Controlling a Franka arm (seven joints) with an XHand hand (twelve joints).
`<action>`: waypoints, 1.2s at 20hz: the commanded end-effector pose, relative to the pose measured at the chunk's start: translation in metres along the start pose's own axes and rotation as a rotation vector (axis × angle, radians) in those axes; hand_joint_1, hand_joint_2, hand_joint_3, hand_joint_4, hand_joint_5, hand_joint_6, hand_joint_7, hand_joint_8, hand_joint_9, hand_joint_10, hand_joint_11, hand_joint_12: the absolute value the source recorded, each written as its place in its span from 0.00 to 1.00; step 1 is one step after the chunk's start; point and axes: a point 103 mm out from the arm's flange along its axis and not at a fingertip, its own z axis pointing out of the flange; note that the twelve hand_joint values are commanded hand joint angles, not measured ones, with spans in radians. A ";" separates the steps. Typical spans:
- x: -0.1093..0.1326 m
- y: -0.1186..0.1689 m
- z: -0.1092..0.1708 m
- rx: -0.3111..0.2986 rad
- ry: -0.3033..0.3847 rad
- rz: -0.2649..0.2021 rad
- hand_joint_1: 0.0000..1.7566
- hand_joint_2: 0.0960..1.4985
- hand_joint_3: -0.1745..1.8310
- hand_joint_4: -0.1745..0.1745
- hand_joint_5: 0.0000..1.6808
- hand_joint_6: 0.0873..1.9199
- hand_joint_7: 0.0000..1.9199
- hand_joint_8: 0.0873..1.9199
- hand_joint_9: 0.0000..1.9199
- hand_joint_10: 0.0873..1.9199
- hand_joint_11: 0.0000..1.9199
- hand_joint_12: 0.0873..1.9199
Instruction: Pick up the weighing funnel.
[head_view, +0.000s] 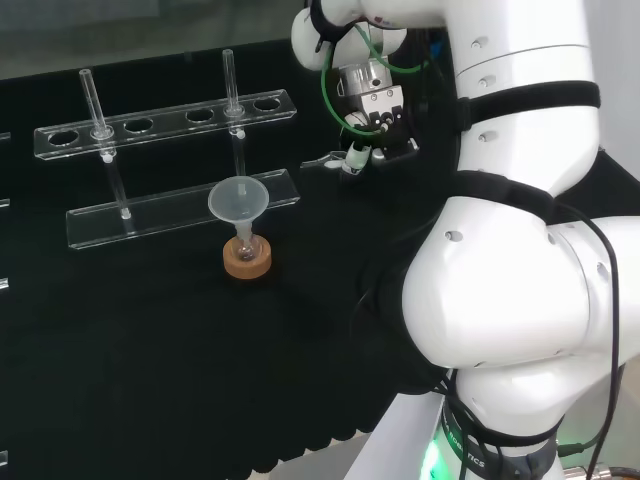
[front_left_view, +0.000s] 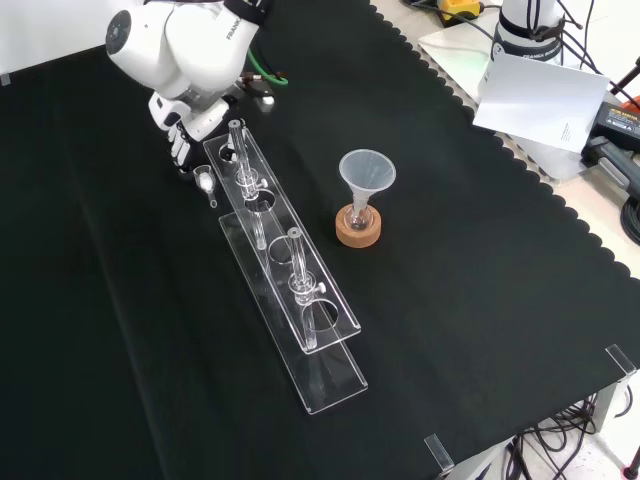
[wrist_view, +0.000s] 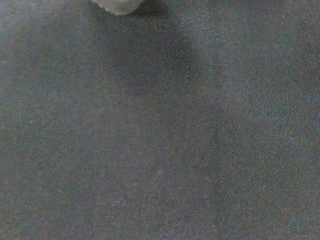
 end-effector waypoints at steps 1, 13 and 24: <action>0.008 -0.009 -0.018 -0.119 -0.007 0.012 0.50 0.61 0.00 0.37 0.28 0.20 0.19 0.33 0.32 0.26 0.20 0.67; 0.021 -0.002 -0.019 -0.133 -0.027 0.042 0.50 0.61 0.00 0.37 0.30 0.20 0.20 0.33 0.33 0.26 0.21 0.67; 0.019 0.007 -0.013 -0.127 -0.034 0.073 0.50 0.61 0.00 0.37 0.31 0.21 0.20 0.33 0.33 0.26 0.21 0.66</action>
